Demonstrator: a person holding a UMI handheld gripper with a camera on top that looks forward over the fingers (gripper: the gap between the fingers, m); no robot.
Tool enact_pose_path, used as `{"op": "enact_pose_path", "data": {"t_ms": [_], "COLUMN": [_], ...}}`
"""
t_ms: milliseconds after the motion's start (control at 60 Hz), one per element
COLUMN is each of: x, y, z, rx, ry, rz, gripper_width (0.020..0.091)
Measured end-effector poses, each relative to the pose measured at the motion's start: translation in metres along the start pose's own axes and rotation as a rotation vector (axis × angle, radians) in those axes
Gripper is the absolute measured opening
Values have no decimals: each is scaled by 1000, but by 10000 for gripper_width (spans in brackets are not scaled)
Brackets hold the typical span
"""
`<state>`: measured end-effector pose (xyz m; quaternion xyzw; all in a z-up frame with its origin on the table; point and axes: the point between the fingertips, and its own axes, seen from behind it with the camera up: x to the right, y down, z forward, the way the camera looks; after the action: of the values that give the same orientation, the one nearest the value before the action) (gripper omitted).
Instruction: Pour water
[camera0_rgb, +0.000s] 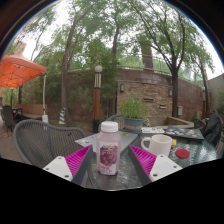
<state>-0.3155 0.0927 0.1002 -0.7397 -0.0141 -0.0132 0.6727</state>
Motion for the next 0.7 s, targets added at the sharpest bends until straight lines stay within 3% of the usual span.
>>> {"op": "enact_pose_path", "data": {"t_ms": [217, 250, 283, 533, 667, 700], "x": [2, -10, -12, -24, -62, -39], "y": [-1, 1, 8, 4, -10, -23], "z": [72, 70, 74, 69, 62, 71], "rx": [13, 9, -11, 10, -26, -21], "ry": [23, 0, -7, -40, -125, -159], "rz": [-2, -12, -24, -94, 28, 109], "gripper_width": [829, 741, 502, 404, 406, 405]}}
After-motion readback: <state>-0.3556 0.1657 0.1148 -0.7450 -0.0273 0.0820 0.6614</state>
